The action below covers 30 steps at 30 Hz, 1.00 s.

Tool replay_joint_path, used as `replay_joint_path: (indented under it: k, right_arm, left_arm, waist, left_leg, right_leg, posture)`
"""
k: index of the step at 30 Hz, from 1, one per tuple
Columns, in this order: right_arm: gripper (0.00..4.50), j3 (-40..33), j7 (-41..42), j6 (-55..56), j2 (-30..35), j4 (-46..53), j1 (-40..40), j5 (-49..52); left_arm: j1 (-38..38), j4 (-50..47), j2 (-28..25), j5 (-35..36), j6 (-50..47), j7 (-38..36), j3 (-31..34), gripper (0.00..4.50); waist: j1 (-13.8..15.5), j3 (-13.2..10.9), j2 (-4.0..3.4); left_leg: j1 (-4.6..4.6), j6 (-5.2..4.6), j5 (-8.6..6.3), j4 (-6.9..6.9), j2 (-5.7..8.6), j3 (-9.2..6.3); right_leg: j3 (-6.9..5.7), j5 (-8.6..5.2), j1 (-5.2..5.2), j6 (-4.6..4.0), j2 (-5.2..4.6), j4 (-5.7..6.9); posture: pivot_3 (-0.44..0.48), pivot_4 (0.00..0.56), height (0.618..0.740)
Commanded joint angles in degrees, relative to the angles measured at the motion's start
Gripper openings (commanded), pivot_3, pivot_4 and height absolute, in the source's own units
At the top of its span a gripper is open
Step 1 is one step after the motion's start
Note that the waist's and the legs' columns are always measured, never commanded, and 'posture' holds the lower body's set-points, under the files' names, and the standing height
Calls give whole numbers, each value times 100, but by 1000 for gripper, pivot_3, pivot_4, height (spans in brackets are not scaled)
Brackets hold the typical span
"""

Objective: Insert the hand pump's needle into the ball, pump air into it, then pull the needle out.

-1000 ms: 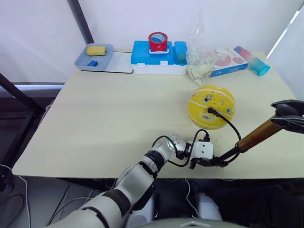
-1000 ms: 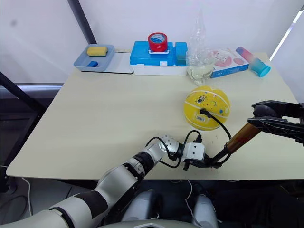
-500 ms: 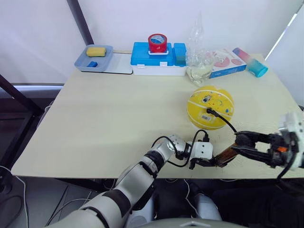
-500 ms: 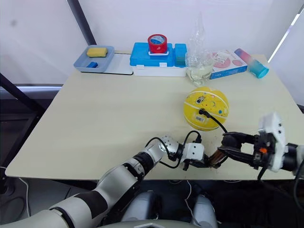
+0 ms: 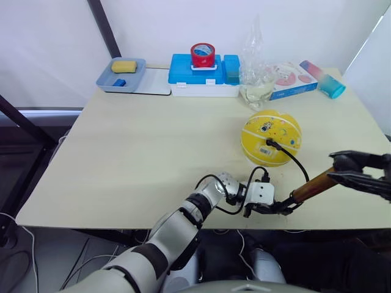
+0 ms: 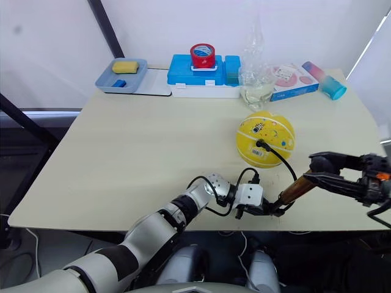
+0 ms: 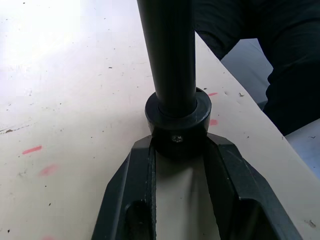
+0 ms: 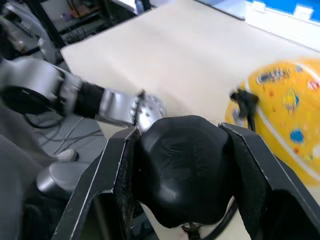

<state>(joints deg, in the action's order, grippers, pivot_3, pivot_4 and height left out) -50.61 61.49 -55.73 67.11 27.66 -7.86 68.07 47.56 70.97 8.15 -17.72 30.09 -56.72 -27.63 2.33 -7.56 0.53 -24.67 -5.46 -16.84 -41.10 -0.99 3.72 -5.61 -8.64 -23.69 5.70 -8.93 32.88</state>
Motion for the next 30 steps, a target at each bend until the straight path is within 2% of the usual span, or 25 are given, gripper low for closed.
replay_joint_path:
  k: [1, 4, 7, 15, 22, 26, 30]
  right_arm:
    - [2002, -676, -40, -326, 297, -251, 312, 349]
    - [2002, -752, -41, -554, 496, -394, 530, 411]
    - [2002, -544, 41, -561, 390, -269, 426, 110]
    - [2002, 1253, -104, 478, -622, 323, -253, -1084]
    - [2002, 2557, -294, 1524, -1332, 245, -689, -2224]
    - [2002, 2478, -310, 1646, -1440, 304, -697, -2113]
    - [2002, 1583, -183, 1381, -1174, 320, -531, -1480]
  left_arm:
    - [-34, 227, 278, -225, -153, -12, -145, 894]
    - [-35, 227, 271, -230, -149, -12, -147, 891]
    - [-38, 225, 276, -234, -148, -11, -154, 890]
    - [-25, 225, 272, -239, -142, -29, -159, 882]
    - [-25, 224, 257, -239, -149, -27, -157, 880]
    - [-40, 220, 251, -235, -145, -36, -154, 878]
    - [-39, 225, 239, -238, -142, -34, -157, 869]
  waist:
    - [0, -4, 7]
    - [-3, -3, 3]
    - [0, -2, 2]
    - [-3, 19, 25]
    - [-3, 29, 31]
    - [-1, 30, 28]
    - [0, 23, 19]
  left_leg:
    - [1, 0, 0, 0, 0, -1]
    - [-2, 0, 0, 0, 0, -1]
    - [-5, 0, 0, 0, 1, 0]
    - [6, 0, 0, -4, 1, 2]
    - [6, 0, 0, -2, 1, -1]
    - [7, 0, 0, -3, 1, 0]
    - [1, 0, 0, -3, 0, 0]
  right_leg:
    - [-1, 0, 0, 0, 0, 0]
    - [-1, 0, 0, 0, 0, -1]
    - [0, 0, -3, -1, -1, -1]
    - [3, -1, 7, 3, 1, 2]
    - [0, 0, 6, 1, 4, 2]
    - [0, 0, 7, 1, 4, 3]
    - [0, 0, 1, 0, 4, 2]
  posture:
    - [0, 150, 729]
    - [0, 150, 729]
    - [0, 150, 729]
    - [0, 150, 729]
    - [0, 150, 729]
    - [0, 150, 729]
    - [0, 150, 729]
